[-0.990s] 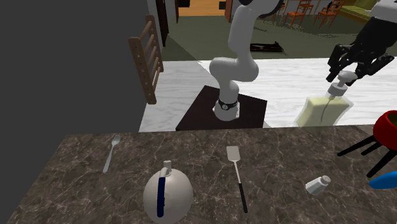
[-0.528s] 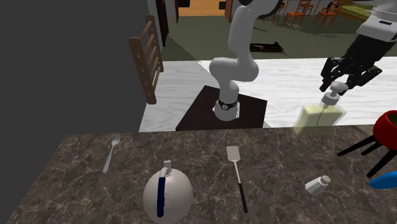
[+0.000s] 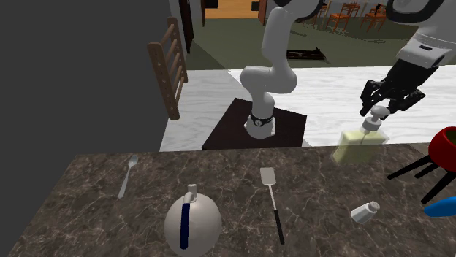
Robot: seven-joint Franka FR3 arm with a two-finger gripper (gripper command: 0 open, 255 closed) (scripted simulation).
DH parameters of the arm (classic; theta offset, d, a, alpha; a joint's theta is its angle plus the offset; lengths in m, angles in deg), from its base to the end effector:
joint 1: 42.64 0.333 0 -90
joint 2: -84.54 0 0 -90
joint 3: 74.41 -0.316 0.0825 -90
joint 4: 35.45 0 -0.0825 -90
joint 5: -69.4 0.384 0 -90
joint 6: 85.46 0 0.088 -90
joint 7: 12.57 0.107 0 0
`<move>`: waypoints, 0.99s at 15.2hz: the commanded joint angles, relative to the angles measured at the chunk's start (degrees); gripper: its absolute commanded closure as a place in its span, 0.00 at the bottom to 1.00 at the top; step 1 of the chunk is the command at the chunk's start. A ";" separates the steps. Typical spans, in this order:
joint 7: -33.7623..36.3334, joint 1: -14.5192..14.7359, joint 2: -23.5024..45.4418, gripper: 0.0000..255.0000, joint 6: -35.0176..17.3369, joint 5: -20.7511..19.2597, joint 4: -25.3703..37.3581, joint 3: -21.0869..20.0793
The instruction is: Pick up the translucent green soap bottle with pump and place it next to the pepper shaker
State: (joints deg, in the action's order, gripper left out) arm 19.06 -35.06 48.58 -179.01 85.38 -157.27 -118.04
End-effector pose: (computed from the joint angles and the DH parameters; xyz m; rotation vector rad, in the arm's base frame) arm 0.1878 0.3803 0.5675 3.0089 0.3280 0.1241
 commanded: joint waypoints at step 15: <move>0.37 0.78 -0.07 1.00 -11.81 2.55 -11.52 -3.98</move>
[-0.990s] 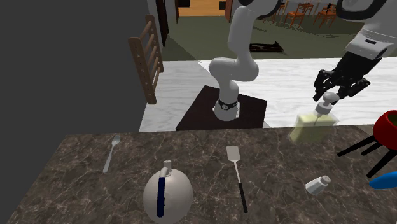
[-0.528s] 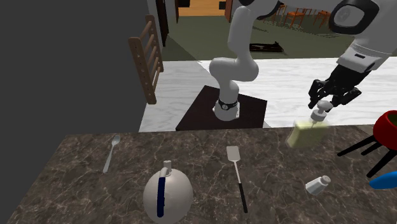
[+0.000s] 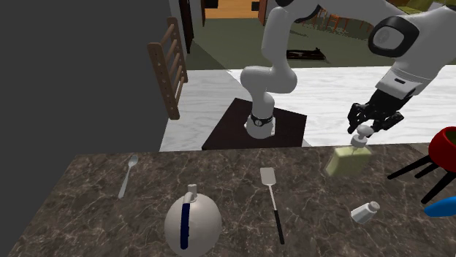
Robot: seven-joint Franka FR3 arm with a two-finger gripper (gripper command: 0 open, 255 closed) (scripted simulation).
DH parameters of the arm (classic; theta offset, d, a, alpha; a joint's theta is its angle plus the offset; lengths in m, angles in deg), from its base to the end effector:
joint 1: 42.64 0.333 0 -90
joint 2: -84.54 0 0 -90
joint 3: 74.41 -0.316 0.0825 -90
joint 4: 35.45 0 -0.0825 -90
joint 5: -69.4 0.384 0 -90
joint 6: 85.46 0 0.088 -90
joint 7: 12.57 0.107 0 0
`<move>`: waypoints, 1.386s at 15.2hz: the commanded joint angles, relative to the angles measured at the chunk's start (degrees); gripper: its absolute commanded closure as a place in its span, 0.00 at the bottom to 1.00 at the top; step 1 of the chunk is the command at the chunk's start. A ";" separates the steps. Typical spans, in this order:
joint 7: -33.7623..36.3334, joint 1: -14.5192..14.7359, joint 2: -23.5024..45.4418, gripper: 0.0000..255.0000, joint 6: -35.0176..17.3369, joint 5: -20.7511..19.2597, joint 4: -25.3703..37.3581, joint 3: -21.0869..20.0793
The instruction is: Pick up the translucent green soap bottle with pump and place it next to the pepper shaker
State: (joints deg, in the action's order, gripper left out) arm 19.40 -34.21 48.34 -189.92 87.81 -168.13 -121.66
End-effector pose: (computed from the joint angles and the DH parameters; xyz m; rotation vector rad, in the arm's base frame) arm 0.1876 0.3799 0.4891 3.0090 0.3278 0.1239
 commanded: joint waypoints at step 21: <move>0.93 -0.64 2.49 0.00 -9.95 1.55 -7.17 -4.68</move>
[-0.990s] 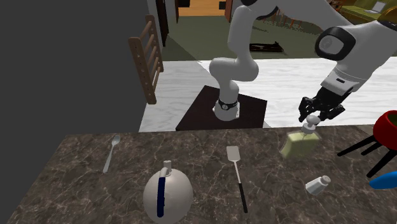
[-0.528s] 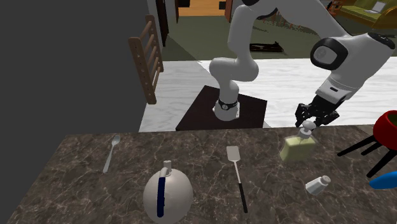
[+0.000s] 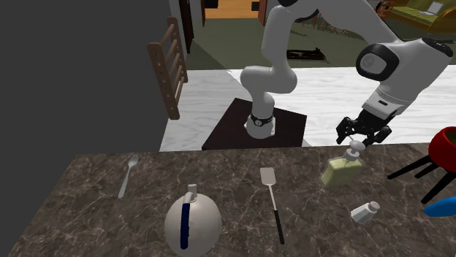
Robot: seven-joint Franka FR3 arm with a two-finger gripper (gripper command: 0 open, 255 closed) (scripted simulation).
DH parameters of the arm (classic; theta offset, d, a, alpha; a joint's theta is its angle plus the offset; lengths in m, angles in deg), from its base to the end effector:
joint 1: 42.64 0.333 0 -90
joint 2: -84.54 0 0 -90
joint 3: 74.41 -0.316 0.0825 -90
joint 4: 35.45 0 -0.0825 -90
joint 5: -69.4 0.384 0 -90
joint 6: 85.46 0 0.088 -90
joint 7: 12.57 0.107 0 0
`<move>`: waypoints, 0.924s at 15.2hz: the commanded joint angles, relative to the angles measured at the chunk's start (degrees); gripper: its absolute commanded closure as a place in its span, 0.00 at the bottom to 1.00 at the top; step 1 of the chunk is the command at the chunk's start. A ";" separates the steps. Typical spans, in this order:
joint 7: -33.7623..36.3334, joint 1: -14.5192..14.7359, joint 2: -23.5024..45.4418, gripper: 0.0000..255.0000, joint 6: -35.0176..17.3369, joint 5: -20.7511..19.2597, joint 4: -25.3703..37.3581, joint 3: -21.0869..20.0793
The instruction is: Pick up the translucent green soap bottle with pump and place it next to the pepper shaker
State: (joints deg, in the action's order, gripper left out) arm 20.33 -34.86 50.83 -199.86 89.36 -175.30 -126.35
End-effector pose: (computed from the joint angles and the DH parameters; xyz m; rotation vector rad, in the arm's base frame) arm 0.1882 0.3800 0.4239 3.0093 0.3278 0.1248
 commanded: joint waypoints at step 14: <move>-0.01 0.65 -1.87 0.00 7.70 -0.99 5.79 3.01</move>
State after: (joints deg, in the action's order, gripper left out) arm 20.31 -34.19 48.95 -192.18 88.38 -169.55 -123.33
